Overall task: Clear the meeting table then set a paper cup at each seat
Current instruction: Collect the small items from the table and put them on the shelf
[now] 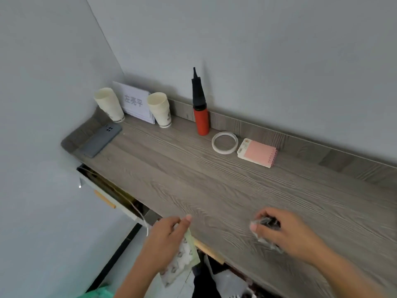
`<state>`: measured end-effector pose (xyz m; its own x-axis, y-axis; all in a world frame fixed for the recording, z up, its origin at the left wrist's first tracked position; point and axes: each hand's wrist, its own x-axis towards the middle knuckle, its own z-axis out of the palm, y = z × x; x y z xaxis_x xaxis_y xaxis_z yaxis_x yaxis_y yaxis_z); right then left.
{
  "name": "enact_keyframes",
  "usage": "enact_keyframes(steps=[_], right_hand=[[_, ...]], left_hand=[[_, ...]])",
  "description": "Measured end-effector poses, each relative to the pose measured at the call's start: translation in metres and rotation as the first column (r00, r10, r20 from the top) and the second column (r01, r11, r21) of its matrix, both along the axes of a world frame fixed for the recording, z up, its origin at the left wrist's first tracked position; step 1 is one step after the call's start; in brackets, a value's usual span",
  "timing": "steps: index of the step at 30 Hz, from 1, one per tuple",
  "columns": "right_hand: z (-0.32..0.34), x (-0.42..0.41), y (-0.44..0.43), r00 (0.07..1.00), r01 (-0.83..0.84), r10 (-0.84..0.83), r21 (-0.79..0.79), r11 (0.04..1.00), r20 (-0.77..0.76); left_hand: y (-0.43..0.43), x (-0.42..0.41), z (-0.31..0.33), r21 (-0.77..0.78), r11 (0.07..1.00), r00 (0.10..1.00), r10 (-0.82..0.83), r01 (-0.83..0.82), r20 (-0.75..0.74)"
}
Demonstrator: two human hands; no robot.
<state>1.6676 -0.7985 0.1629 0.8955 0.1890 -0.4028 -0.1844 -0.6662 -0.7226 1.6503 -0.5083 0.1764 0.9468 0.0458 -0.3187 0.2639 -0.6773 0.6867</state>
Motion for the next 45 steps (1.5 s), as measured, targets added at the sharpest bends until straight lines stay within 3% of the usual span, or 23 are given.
enact_keyframes(steps=[7,12,16,20,23,25,27,29,31,34,36,38,41,45], right_hand=[[0.001,0.036,0.002,0.931,0.365,-0.366,-0.051,0.930,-0.005],[-0.002,0.028,-0.009,0.801,0.598,-0.598,0.055,0.799,-0.024],[0.004,0.025,-0.023,0.685,0.725,-0.722,0.181,0.664,-0.096],[0.006,0.037,-0.042,0.642,0.759,-0.757,0.241,0.605,-0.121],[0.001,0.056,-0.053,0.623,0.774,-0.767,0.266,0.575,-0.153],[-0.005,0.070,-0.060,0.624,0.771,-0.759,0.301,0.561,-0.187],[-0.011,0.084,-0.065,0.616,0.773,-0.758,0.347,0.530,-0.214],[-0.015,0.098,-0.068,0.602,0.776,-0.776,0.365,0.515,-0.185],[-0.019,0.111,-0.067,0.589,0.772,-0.802,0.361,0.523,-0.095],[-0.030,0.123,-0.057,0.612,0.739,-0.783,0.272,0.617,0.113],[-0.040,0.122,-0.050,0.641,0.711,-0.708,0.119,0.693,0.297],[-0.046,0.119,-0.048,0.645,0.703,-0.604,-0.055,0.709,0.468],[-0.047,0.119,-0.051,0.640,0.717,-0.593,-0.103,0.690,0.489],[-0.043,0.122,-0.055,0.708,0.664,-0.534,-0.180,0.725,0.463]], left_hand=[[-0.022,0.140,0.001,-0.240,0.954,0.974,-0.207,0.180,-0.089],[-0.082,0.206,0.001,-0.356,0.916,0.927,-0.281,0.182,-0.248],[-0.133,0.242,0.004,-0.421,0.904,0.955,-0.191,0.080,-0.229],[-0.165,0.253,-0.006,-0.499,0.865,0.964,-0.096,-0.044,-0.250],[-0.173,0.252,-0.024,-0.410,0.912,0.983,-0.087,0.013,-0.161],[-0.169,0.247,-0.028,-0.273,0.947,0.985,-0.174,0.171,0.012],[-0.158,0.242,-0.029,-0.055,0.938,0.917,-0.320,0.341,0.237],[-0.147,0.237,-0.032,0.145,0.866,0.792,-0.497,0.479,0.355],[-0.140,0.235,-0.038,0.276,0.768,0.701,-0.640,0.578,0.314],[-0.138,0.235,-0.048,0.340,0.704,0.656,-0.707,0.623,0.263],[-0.139,0.239,-0.051,0.343,0.696,0.639,-0.717,0.631,0.278],[-0.139,0.242,-0.053,0.368,0.672,0.614,-0.739,0.643,0.276],[-0.139,0.245,-0.054,0.422,0.628,0.568,-0.776,0.654,0.275],[-0.136,0.246,-0.048,0.451,0.621,0.570,-0.779,0.641,0.261]])
